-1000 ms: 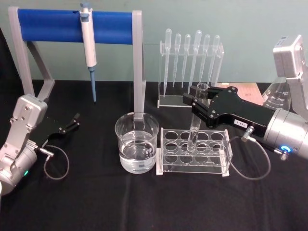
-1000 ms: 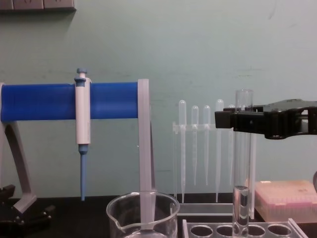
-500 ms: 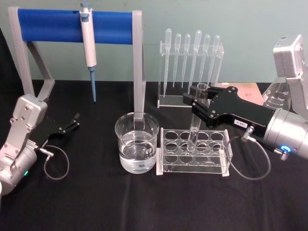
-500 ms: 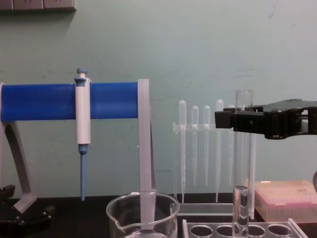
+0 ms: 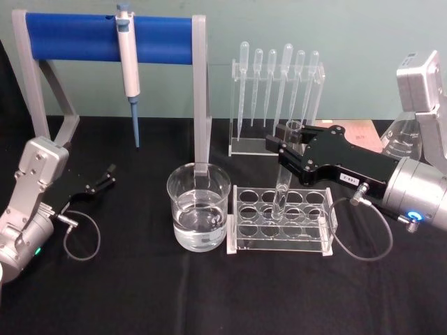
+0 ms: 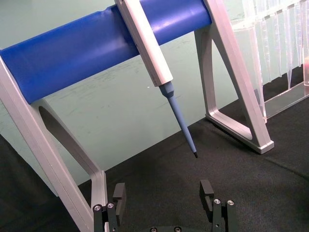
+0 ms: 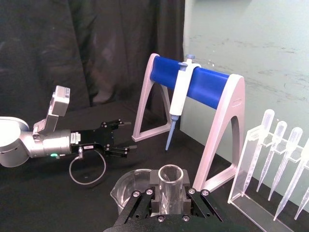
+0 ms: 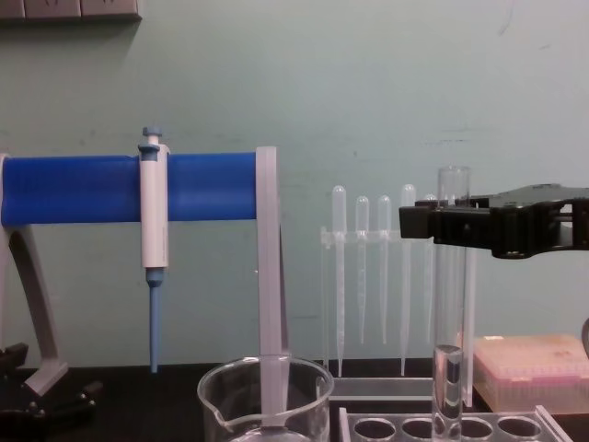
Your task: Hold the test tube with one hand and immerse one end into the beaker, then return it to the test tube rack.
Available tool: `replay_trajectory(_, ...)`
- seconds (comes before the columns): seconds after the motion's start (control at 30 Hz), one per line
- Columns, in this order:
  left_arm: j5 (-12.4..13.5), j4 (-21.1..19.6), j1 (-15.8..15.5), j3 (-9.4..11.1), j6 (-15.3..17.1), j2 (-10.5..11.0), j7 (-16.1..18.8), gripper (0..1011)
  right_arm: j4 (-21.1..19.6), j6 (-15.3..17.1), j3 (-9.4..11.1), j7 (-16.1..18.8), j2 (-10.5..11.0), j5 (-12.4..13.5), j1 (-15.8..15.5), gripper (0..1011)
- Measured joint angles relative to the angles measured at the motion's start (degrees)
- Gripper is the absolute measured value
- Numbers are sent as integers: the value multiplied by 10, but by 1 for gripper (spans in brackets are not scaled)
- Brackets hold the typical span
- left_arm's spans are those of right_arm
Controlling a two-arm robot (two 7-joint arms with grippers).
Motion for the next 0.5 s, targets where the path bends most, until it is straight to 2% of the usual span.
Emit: replay_trajectory(0.5, 0, 0, 0, 0, 0, 0, 0, 1000, 0, 0, 0, 0, 0, 0, 0, 226)
